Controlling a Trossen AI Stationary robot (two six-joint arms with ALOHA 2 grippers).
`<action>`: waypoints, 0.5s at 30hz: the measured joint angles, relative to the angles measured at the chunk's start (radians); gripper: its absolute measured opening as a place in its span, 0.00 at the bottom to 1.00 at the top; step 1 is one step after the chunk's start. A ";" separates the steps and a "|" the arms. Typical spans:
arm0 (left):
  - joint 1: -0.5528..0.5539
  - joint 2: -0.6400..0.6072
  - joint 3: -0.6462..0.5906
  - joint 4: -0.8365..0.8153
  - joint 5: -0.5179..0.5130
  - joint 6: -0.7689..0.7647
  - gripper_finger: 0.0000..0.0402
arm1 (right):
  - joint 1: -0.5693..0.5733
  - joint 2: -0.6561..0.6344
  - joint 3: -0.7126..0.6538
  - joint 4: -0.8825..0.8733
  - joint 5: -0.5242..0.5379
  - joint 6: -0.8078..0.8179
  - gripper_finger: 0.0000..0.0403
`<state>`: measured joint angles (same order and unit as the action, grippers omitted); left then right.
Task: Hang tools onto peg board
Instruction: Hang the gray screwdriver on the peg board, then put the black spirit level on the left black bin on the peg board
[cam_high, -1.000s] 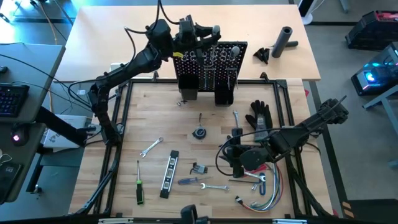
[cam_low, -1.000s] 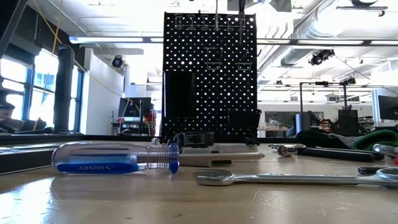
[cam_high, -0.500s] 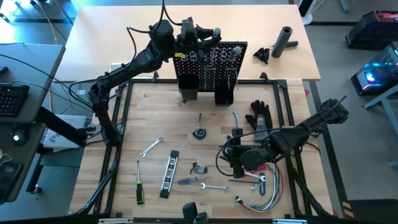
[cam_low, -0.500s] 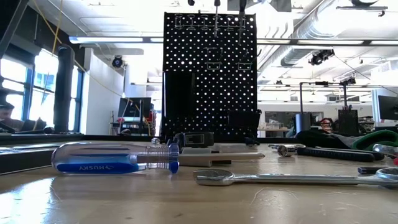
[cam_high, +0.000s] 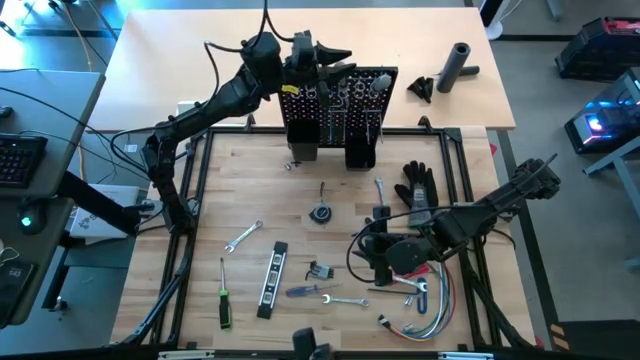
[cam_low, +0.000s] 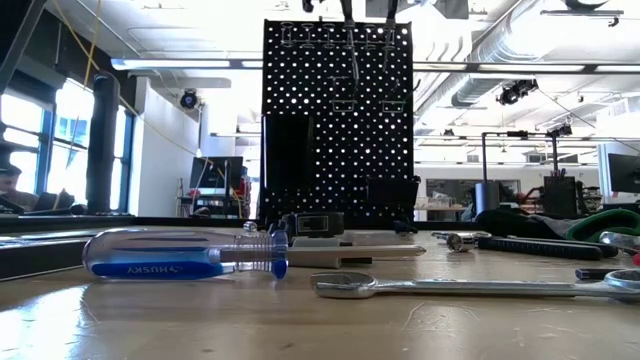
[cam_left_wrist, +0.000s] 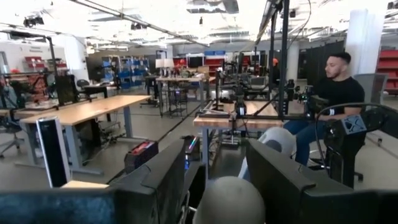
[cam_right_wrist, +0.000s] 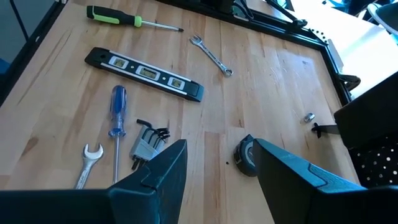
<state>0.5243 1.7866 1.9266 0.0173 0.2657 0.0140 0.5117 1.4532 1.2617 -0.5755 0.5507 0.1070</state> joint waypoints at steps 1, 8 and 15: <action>0.000 0.000 0.000 0.000 0.000 0.005 0.41 | 0.000 0.000 0.000 0.000 0.000 0.001 0.45; -0.011 -0.056 -0.002 -0.013 -0.002 0.067 0.41 | 0.000 0.000 0.000 0.000 0.000 -0.002 0.45; -0.035 -0.166 -0.002 -0.123 -0.009 0.160 0.41 | 0.000 0.000 0.000 0.013 0.000 -0.028 0.45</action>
<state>0.4892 1.6211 1.9251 -0.1058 0.2566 0.1742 0.5114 1.4536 1.2615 -0.5628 0.5508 0.0790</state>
